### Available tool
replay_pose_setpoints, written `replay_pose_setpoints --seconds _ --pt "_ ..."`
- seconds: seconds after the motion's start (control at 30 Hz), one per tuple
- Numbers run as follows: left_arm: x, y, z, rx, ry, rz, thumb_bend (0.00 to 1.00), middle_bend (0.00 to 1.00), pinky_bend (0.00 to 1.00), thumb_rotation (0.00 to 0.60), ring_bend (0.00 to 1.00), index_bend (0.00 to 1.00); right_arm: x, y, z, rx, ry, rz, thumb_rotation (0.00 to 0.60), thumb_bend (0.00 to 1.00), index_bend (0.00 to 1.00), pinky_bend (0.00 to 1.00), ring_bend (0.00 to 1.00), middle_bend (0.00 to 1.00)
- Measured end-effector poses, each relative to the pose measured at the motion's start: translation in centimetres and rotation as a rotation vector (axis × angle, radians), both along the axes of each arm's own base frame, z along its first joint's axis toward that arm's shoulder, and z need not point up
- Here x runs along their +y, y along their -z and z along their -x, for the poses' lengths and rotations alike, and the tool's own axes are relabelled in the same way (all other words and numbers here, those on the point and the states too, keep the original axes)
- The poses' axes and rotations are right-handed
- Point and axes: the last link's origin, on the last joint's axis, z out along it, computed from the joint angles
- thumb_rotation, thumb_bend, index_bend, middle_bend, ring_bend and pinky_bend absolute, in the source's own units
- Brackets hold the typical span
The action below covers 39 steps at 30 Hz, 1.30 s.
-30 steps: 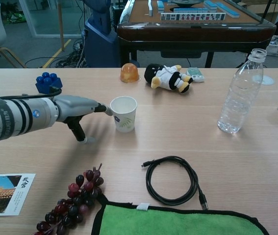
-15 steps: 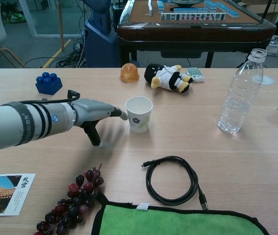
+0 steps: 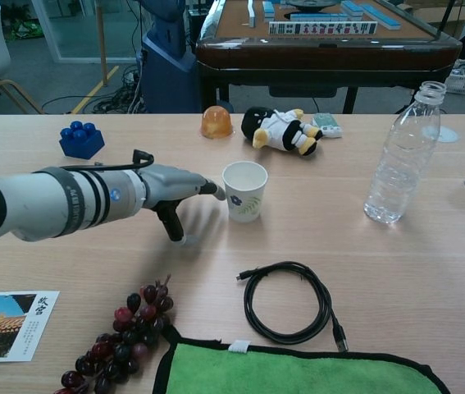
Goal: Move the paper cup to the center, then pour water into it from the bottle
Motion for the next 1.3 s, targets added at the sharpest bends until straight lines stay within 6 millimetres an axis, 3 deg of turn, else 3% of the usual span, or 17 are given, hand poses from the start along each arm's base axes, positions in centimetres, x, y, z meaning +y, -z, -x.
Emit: replay_pose_setpoints --seconds 1.3 --pt "-0.4 1.1 -4.1 -0.056 0.042 0.061 0.32 0.00 0.02 0.600 0.00 0.00 -0.2 0.3 0.3 0.006 0.009 -0.015 0.600 0.34 0.28 0.40 0.22 0.29"
